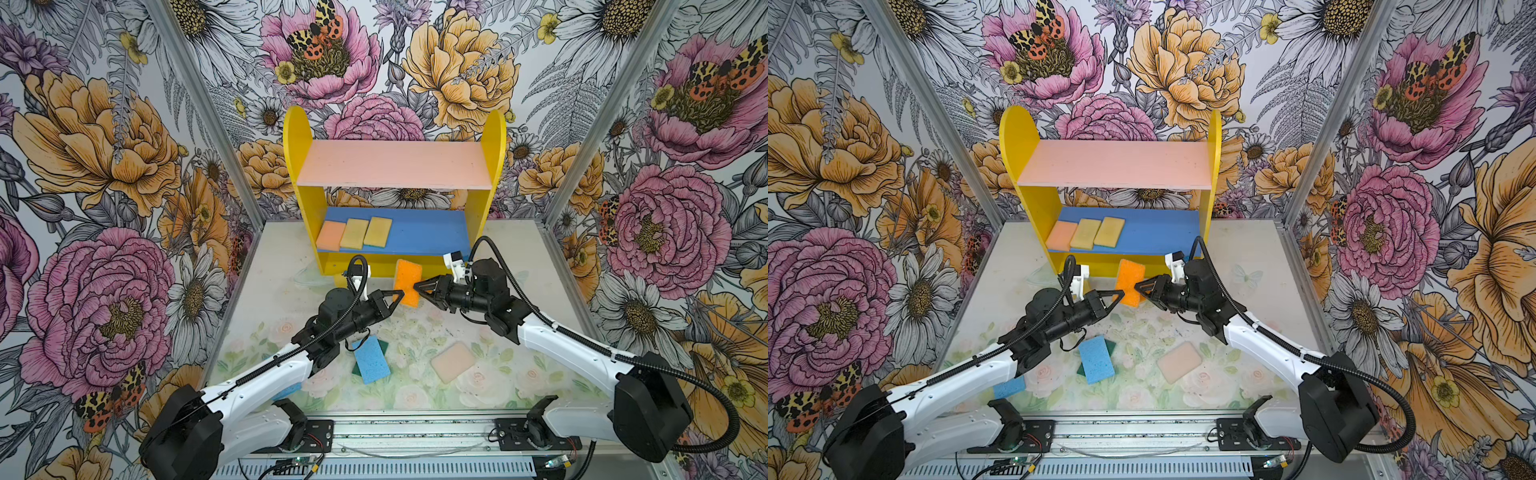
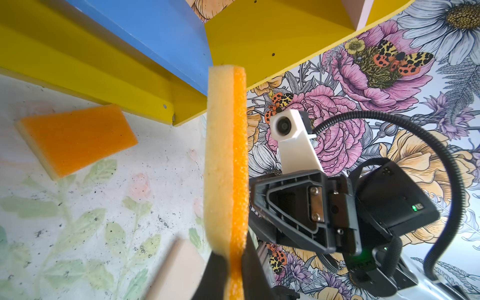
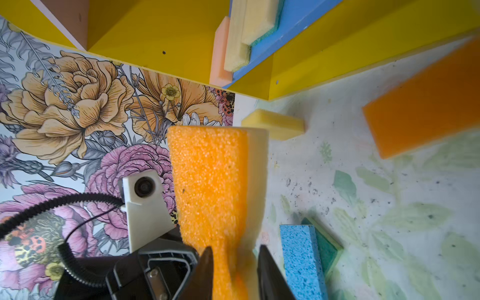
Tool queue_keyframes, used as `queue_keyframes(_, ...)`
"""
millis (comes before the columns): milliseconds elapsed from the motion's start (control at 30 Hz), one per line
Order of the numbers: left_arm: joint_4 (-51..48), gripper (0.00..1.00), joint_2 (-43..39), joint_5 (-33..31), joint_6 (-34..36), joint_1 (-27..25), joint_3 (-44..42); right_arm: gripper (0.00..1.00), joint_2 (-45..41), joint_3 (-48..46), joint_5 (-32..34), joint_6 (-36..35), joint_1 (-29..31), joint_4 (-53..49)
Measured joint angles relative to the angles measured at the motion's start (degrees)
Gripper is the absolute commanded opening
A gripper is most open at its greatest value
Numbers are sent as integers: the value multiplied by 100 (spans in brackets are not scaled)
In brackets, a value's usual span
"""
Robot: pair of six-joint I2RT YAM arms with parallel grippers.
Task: Place and organize the cleaning sponges onto the shelf
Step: 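Carry the orange sponge to the shelf with the right gripper while left follows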
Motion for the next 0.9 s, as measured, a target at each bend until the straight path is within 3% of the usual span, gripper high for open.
queue_keyframes(100, 0, 3, 42, 2, -28, 81, 66, 53, -155, -74, -50, -83, -52, -7)
queue_keyframes(433, 341, 3, 219, 4, -260, 247, 68, 50, -243, -186, -304, -87, 55, 280)
queue_keyframes(700, 634, 3, 341, 4, -485, 247, 68, 43, -13, -186, -341, -22, 223, 584)
queue_keyframes(900, 669, 3, 341, 4, -496, 247, 68, 31, 31, -186, -328, 17, 229, 619)
